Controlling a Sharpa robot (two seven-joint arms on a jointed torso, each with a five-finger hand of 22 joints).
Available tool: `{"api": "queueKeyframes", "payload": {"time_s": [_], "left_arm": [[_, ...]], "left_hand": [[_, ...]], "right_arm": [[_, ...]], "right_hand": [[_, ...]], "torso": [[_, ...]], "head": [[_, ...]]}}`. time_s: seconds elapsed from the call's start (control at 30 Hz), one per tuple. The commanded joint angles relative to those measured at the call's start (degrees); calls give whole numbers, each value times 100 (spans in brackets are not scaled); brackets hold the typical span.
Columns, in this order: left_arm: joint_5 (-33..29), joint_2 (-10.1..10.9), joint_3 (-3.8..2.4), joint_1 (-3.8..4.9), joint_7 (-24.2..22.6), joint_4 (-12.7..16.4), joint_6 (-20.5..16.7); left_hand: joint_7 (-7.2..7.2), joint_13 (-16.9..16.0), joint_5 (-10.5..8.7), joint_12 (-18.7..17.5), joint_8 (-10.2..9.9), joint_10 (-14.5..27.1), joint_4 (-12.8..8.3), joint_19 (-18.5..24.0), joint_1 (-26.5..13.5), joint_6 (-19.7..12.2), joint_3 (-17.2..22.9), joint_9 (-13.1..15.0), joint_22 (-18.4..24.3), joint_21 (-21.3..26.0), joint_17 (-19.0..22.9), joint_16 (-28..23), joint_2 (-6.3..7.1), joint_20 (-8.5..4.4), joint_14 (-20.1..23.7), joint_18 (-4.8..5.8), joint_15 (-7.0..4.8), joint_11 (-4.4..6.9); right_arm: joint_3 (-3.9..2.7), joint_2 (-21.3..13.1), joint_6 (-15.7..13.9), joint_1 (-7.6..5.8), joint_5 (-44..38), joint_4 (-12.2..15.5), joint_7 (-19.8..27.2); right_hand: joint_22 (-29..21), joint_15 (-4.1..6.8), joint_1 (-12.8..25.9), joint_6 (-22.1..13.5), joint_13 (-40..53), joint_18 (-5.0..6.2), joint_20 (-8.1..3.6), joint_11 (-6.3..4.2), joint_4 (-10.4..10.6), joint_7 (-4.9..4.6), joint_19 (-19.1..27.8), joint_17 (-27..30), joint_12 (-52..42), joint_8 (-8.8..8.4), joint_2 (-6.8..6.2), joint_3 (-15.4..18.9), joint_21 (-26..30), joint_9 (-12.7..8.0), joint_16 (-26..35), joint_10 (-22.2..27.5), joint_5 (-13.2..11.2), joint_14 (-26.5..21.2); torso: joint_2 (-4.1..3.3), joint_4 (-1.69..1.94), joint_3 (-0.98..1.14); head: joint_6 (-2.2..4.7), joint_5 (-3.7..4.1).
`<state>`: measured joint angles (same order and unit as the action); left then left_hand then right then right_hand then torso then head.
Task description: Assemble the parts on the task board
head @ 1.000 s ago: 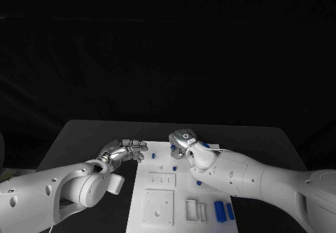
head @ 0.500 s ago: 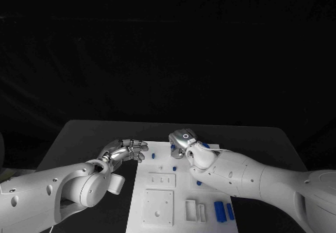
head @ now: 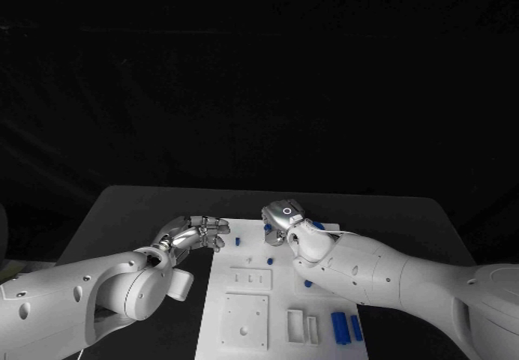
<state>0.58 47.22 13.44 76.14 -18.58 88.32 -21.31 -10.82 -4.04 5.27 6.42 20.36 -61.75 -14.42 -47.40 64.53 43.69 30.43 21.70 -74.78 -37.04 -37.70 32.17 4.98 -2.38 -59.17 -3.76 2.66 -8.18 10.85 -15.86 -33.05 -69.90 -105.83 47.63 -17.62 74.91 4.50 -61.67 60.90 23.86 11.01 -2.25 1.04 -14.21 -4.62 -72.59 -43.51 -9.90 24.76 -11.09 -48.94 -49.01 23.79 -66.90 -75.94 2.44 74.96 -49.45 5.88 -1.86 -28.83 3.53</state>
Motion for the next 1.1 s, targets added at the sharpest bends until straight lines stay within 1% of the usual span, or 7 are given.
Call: {"api": "queueKeyframes", "payload": {"time_s": [0.03,0.3,0.5,0.57,0.67,0.73,1.1], "left_arm": [[-4,-16,-5,9,-36,10,85],[-2,-2,-5,10,-33,22,79],[-2,5,-6,15,-32,28,78],[-1,10,-6,16,-32,29,78],[-1,16,-6,17,-34,27,74],[-1,23,-6,18,-33,28,74],[5,60,-6,20,-35,40,67]], "left_hand": [[-14,-2,29,-28,-31,0,-32,2,-54,-34,15,9,6,-38,-9,-38,15,-32,6,-122,32,-30],[-14,-2,29,-29,-31,0,-35,2,-55,-34,17,9,7,-39,-10,-39,16,-32,6,-122,31,-30],[-14,-2,29,-30,-31,0,-37,3,-56,-35,17,10,7,-40,-10,-39,18,-32,6,-122,32,-30],[-14,-1,29,-31,-31,1,-38,3,-56,-35,18,10,7,-40,-10,-40,18,-32,6,-122,31,-30],[-14,-1,29,-31,-32,1,-39,3,-56,-36,18,10,7,-40,-11,-40,20,-32,6,-122,31,-31],[-15,-1,29,-32,-32,2,-41,4,-56,-36,19,10,8,-41,-11,-40,21,-32,7,-122,32,-31],[-14,-1,29,-36,-33,4,-47,7,-55,-39,22,10,9,-41,-11,-43,24,-32,10,-122,33,-31]], "right_arm": [[2,11,111,1,6,-22,0],[3,23,186,-1,295,-67,146],[3,22,190,-7,657,-104,326],[3,14,163,-9,757,-105,377],[3,-16,103,-11,881,-75,436],[3,-39,57,-11,937,-37,472],[-10,-306,-87,-53,1087,334,546]], "right_hand": [[104,81,-59,54,14,399,-40,4,-5,-2,6,-2,-16,34,-7,-28,-29,576,-25,-2,36,-59],[100,63,-56,5,47,399,-34,23,13,-21,14,18,30,-11,-47,-33,-27,585,6,58,36,-76],[90,-106,60,-445,-23,398,4,219,172,-214,38,57,360,-327,-378,7,-14,474,45,535,27,-76],[88,-161,85,-550,-53,399,11,257,220,-267,39,61,435,-397,-432,40,-11,443,43,632,34,-72],[80,-291,226,-784,-167,386,50,391,320,-377,52,75,630,-541,-559,190,5,376,46,937,33,-65],[74,-372,287,-901,-282,393,74,467,324,-434,85,89,643,-612,-582,321,30,337,52,1160,32,-80],[64,-416,299,-980,-437,399,91,517,301,-467,98,108,625,-658,-591,449,59,301,46,1305,35,-100]], "torso": [[3,-6,0],[0,-12,2],[2,-15,-2],[2,-14,0],[4,-16,3],[3,-15,5],[5,-19,11]], "head": [[-2,-9],[-9,-18],[-9,-19],[-12,-19],[-13,-22],[-14,-23],[-8,-39]]}}
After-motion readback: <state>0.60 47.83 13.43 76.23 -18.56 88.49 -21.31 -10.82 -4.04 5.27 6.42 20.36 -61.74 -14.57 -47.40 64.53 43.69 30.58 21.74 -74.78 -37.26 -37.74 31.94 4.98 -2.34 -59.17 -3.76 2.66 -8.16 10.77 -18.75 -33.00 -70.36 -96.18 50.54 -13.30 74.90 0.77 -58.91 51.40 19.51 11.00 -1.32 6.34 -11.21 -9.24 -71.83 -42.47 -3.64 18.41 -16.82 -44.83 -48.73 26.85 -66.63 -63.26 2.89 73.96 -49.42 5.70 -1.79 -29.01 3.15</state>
